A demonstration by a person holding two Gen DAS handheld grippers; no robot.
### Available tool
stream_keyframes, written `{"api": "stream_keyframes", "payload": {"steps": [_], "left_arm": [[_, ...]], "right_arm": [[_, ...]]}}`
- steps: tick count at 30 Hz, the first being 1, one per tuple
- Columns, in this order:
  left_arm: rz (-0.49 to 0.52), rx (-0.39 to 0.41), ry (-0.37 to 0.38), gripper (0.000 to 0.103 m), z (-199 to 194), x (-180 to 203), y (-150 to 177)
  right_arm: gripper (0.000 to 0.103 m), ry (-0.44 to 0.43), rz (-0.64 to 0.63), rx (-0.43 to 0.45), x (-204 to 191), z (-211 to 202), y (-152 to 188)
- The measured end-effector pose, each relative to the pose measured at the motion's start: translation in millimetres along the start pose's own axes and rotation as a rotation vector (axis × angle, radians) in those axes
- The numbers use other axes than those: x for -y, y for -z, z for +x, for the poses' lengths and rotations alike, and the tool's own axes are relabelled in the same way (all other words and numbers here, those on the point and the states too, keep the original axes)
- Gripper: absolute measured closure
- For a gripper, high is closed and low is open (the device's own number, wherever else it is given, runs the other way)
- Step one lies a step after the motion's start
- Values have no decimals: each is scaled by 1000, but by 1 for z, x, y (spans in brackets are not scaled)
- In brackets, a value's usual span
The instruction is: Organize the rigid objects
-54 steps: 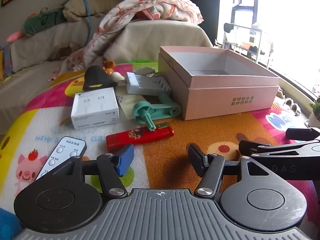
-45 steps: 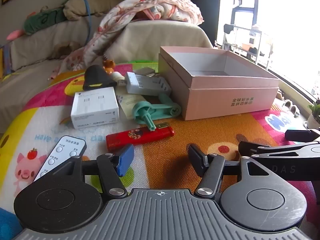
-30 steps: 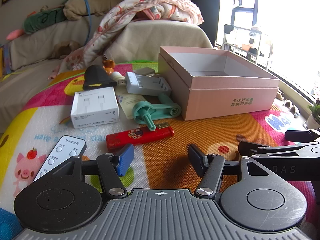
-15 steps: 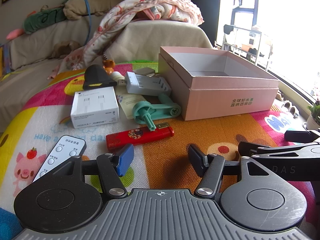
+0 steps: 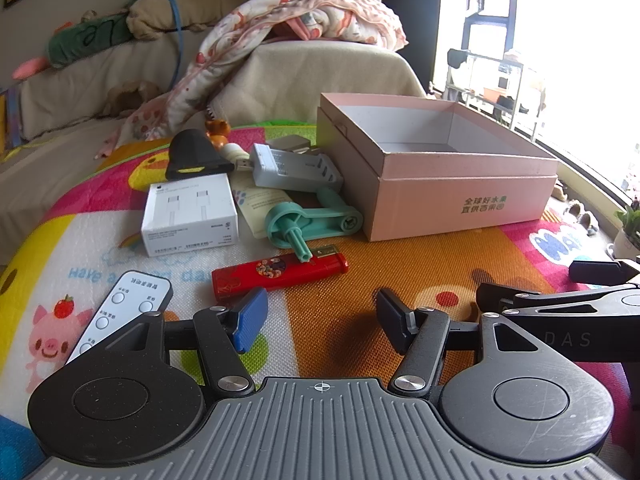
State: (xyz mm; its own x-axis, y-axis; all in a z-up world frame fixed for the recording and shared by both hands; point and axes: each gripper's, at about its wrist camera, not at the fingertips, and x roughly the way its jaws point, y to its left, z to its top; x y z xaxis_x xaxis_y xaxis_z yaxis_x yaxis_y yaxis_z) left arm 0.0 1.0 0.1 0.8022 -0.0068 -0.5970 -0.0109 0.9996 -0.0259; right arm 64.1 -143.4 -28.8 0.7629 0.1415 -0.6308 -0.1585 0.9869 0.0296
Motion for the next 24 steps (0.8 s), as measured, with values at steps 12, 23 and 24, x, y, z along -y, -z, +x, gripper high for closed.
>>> {"api": "stream_keyframes", "payload": {"steps": [12, 23, 24], "left_arm": [[14, 0, -11, 38, 0, 5, -2], [-21, 4, 25, 38, -2, -4, -1], [-27, 5, 44, 38, -4, -7, -1]], "right_arm": [[0, 3, -4, -1, 0, 0, 0], [0, -2, 1, -4, 1, 1, 0], [0, -6, -3, -9, 1, 2, -1]]}}
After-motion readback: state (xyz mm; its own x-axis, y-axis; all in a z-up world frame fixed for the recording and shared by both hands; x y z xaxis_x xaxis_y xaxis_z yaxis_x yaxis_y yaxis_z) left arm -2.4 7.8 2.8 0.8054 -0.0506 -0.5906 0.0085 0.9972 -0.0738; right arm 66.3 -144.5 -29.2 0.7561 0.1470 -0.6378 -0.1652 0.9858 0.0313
